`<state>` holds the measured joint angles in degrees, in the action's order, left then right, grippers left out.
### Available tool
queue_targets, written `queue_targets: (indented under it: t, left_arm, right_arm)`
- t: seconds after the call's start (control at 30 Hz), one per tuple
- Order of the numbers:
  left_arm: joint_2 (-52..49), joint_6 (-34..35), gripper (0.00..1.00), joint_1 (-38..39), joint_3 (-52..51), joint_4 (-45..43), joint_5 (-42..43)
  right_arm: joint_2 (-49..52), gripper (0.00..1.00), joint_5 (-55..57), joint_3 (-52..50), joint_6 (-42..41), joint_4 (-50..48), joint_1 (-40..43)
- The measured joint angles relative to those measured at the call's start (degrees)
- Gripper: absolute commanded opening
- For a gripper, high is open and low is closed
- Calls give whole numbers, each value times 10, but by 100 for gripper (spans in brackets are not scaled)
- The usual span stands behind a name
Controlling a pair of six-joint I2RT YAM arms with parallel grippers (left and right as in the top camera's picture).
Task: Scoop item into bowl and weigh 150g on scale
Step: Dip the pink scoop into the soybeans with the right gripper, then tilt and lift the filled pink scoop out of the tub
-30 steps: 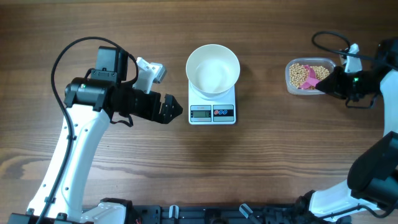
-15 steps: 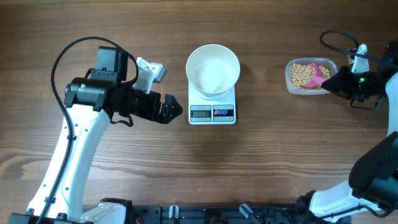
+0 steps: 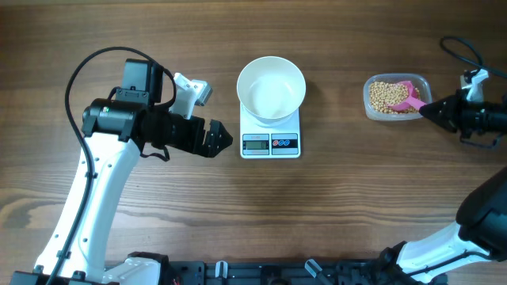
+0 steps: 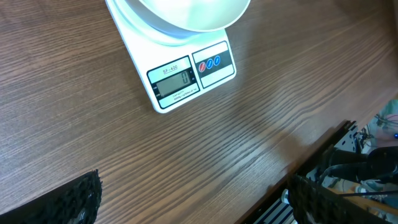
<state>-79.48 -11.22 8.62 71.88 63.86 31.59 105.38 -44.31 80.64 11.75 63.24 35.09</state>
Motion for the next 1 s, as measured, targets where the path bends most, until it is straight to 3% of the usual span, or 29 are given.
queue_targets:
  t: [0.43, 1.0]
  left_arm:
    - [0, 0, 100, 0, 0, 0, 0]
    - [0, 0, 100, 0, 0, 0, 0]
  right_arm:
    - [0, 4, -46, 0, 5, 26, 43]
    - [0, 4, -140, 0, 85, 106, 62]
